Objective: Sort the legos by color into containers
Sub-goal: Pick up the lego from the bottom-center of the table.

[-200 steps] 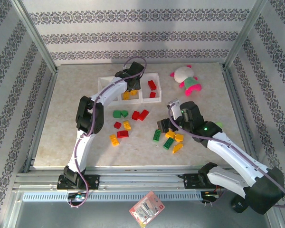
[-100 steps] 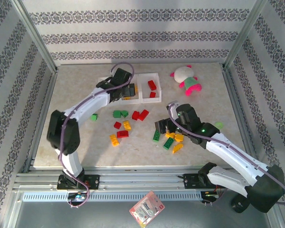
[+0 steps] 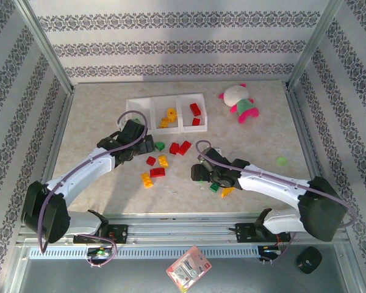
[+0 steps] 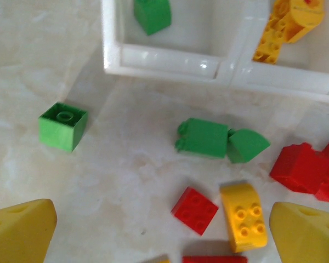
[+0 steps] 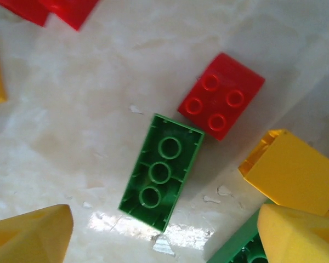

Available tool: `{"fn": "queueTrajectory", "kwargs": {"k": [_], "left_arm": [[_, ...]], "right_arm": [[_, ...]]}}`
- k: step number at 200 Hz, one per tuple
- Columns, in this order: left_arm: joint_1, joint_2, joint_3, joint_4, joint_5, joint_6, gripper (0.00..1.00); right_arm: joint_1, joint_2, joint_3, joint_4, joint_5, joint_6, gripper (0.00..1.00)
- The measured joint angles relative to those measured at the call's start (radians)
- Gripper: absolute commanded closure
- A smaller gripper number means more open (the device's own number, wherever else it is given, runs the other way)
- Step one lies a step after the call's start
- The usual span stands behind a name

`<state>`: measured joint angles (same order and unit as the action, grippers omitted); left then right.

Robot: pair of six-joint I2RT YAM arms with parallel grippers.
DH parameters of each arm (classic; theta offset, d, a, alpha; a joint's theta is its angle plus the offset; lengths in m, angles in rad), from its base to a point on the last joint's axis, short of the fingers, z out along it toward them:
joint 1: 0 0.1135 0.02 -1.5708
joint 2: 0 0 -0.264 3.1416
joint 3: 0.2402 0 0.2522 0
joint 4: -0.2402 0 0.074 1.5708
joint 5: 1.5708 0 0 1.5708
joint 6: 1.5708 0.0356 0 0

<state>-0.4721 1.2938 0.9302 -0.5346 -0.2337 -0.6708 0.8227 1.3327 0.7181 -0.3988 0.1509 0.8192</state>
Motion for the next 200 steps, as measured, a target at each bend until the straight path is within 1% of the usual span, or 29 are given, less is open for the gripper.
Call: {"fn": "queueTrajectory", "kwargs": {"k": [15,37,70,93,111,142,159,180,200], "left_arm": [[0.000,-0.024,-0.031,-0.005,-0.007,-0.019,0.01],[0.000,-0.033,-0.051,-0.010,-0.013,-0.043,0.01],[0.000,-0.033,-0.052,-0.010,-0.018,-0.065,0.01],[0.000,-0.033,-0.052,-0.010,-0.018,-0.071,0.01],[0.000,-0.033,-0.052,-0.010,-0.018,-0.071,0.01],[0.000,-0.034,-0.052,-0.010,-0.017,-0.067,0.01],[0.000,-0.049,-0.069,0.014,0.005,-0.016,0.01],[0.000,-0.109,-0.119,0.061,0.083,0.093,0.01],[0.000,-0.195,-0.168,0.095,0.155,0.193,0.01]], "right_arm": [[0.000,0.046,0.004,0.003,0.003,0.042,0.22],[0.000,0.101,0.018,0.015,0.007,0.074,0.24],[0.000,0.178,0.064,0.042,0.001,0.100,0.32],[0.000,0.224,0.085,0.040,-0.009,0.108,0.43],[0.000,0.254,0.097,0.040,-0.015,0.116,0.54],[0.000,0.265,0.113,0.027,-0.017,0.121,0.69],[0.000,0.262,0.122,0.024,-0.016,0.111,0.72],[0.000,0.240,0.141,0.010,-0.016,0.081,0.74],[0.000,0.228,0.199,0.003,-0.012,0.023,0.75]]}}
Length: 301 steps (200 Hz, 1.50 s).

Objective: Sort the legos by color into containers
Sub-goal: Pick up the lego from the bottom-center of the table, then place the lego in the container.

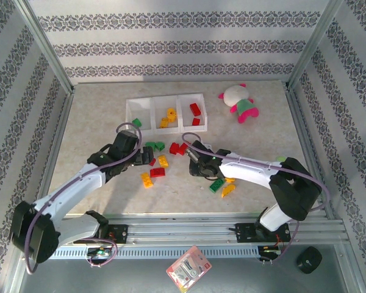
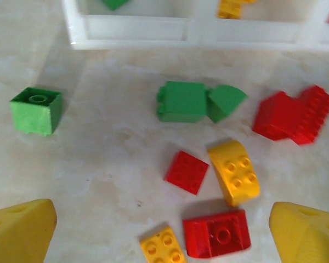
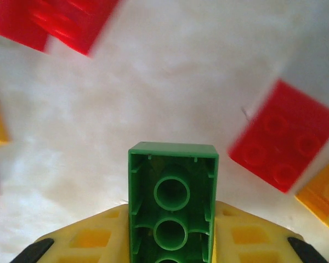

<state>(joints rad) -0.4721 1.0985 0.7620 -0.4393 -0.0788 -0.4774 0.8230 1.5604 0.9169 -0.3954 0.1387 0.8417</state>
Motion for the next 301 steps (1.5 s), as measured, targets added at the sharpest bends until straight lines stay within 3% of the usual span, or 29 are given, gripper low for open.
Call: {"fn": "queueTrajectory", "kwargs": {"k": [31,62,155,190,210,232,260,301], "left_arm": [[0.000,-0.174,-0.064,0.037,0.121,0.156,0.01],[0.000,-0.313,-0.073,0.033,0.204,0.262,0.01],[0.000,-0.428,-0.071,-0.097,0.233,0.373,0.01],[0.000,-0.429,-0.071,-0.105,0.233,0.388,0.01],[0.000,-0.430,-0.071,-0.108,0.232,0.392,0.01],[0.000,-0.434,-0.071,-0.108,0.232,0.392,0.01],[0.000,-0.439,-0.071,-0.108,0.220,0.387,0.01],[0.000,-0.442,-0.074,-0.094,0.146,0.315,0.01]], "right_arm": [[0.000,0.021,0.146,0.008,0.004,-0.138,0.75],[-0.003,0.148,0.360,0.047,-0.010,-0.262,0.75],[-0.010,0.665,0.971,0.156,-0.090,-0.423,0.75],[-0.025,0.848,1.190,0.168,-0.077,-0.420,0.68],[-0.034,0.924,1.278,0.160,-0.075,-0.416,0.58],[-0.038,0.939,1.293,0.138,-0.072,-0.415,0.44],[-0.038,0.915,1.264,0.145,-0.073,-0.416,0.33],[-0.038,0.658,0.962,0.227,-0.080,-0.429,0.24]]}}
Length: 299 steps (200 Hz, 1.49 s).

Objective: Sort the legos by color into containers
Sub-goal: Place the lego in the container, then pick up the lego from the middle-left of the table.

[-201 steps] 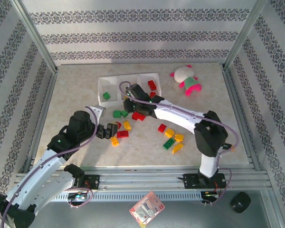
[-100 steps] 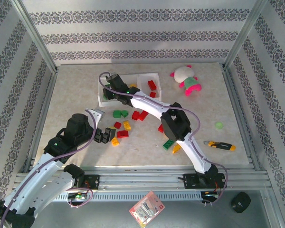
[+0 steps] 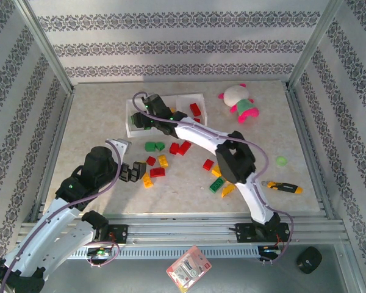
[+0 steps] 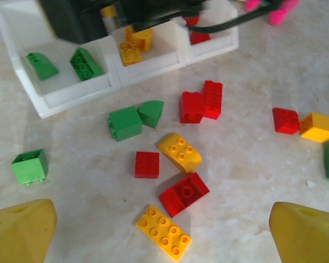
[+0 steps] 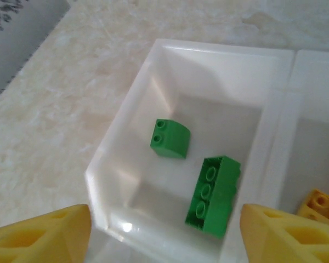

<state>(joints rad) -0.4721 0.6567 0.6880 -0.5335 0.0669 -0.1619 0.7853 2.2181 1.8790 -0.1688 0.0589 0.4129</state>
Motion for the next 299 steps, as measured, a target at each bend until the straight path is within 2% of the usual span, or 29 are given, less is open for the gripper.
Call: {"fn": "queueTrajectory", "kwargs": {"k": [29,63,83,111,146,171,191,209,244,280,299], "left_arm": [[0.000,0.037,-0.004,0.026,-0.064,-0.063,0.01],[0.013,0.173,-0.005,0.081,-0.122,-0.099,0.01],[0.063,0.313,-0.003,0.100,-0.143,-0.113,0.01],[0.157,0.491,0.025,0.099,-0.155,-0.125,0.01],[0.266,0.664,0.095,0.102,-0.158,-0.138,0.03],[0.312,0.753,0.118,0.105,-0.151,-0.133,0.16],[0.336,0.805,0.131,0.113,-0.148,-0.122,0.20],[0.351,0.845,0.147,0.126,-0.141,-0.104,0.28],[0.370,0.937,0.206,0.137,-0.124,-0.074,0.32],[0.370,1.031,0.296,0.134,-0.123,-0.050,0.46],[0.370,1.075,0.337,0.128,-0.123,-0.043,0.50]], "right_arm": [[0.000,-0.264,-0.267,0.116,0.002,-0.002,0.17],[0.000,-0.549,-0.579,0.227,-0.005,-0.002,0.11],[0.003,-0.672,-0.718,0.248,-0.032,-0.028,0.09],[0.012,-0.787,-0.836,0.240,-0.136,-0.127,0.06],[0.048,-0.864,-0.890,0.195,-0.244,-0.220,0.06],[0.064,-0.883,-0.895,0.175,-0.286,-0.257,0.06],[0.077,-0.884,-0.895,0.153,-0.301,-0.272,0.06],[0.089,-0.885,-0.895,0.132,-0.310,-0.287,0.06],[0.104,-0.894,-0.896,0.108,-0.316,-0.294,0.06],[0.110,-0.896,-0.896,0.101,-0.316,-0.294,0.05],[0.110,-0.896,-0.896,0.097,-0.315,-0.294,0.05]]}}
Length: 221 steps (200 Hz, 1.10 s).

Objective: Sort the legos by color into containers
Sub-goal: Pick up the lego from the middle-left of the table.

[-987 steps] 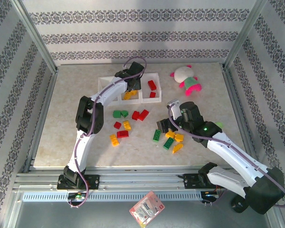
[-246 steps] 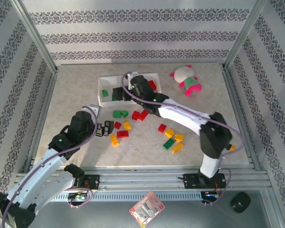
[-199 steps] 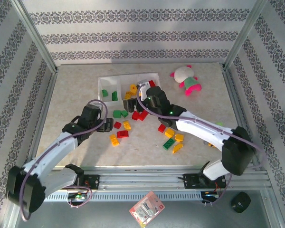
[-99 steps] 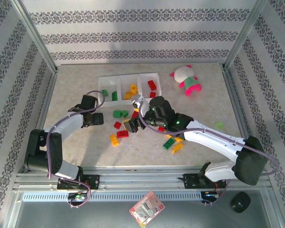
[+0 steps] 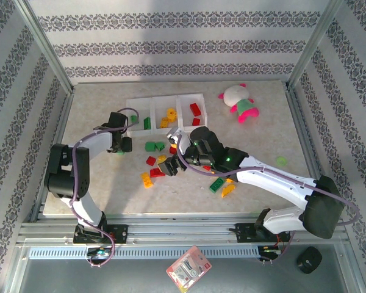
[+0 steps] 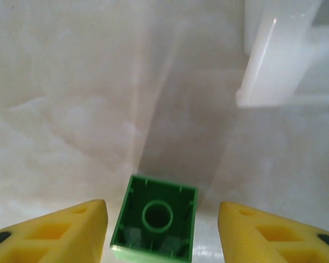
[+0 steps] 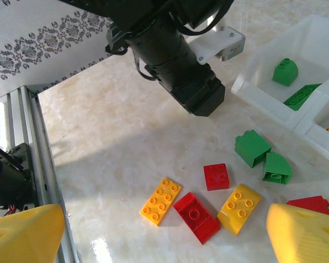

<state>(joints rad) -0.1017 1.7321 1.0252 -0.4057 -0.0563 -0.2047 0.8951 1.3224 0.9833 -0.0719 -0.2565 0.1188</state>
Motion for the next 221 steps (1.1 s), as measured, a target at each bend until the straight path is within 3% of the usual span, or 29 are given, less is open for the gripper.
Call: {"fn": "queueTrajectory", "kwargs": {"k": [28,54,91,137,163,221], "left_arm": [[0.001,0.034,0.017,-0.009,0.000,0.014,0.64],[0.004,0.034,0.023,-0.017,0.000,0.015,0.71],[0.006,0.001,0.023,-0.050,0.003,0.013,0.72],[0.006,-0.151,0.036,-0.059,0.052,-0.025,0.74],[0.006,-0.194,0.070,-0.049,0.081,-0.059,0.75],[0.003,-0.050,0.284,-0.023,0.132,-0.091,0.75]], "right_arm": [[0.005,0.000,0.000,0.000,0.001,0.000,0.05],[0.006,0.000,0.000,-0.007,0.000,-0.003,0.05],[0.006,0.000,0.000,-0.011,0.000,-0.003,0.05],[0.006,0.002,0.000,-0.008,0.002,-0.003,0.05],[0.011,0.014,0.000,0.008,0.080,0.009,0.04],[0.011,0.042,0.000,0.061,0.207,0.023,0.04]]}}
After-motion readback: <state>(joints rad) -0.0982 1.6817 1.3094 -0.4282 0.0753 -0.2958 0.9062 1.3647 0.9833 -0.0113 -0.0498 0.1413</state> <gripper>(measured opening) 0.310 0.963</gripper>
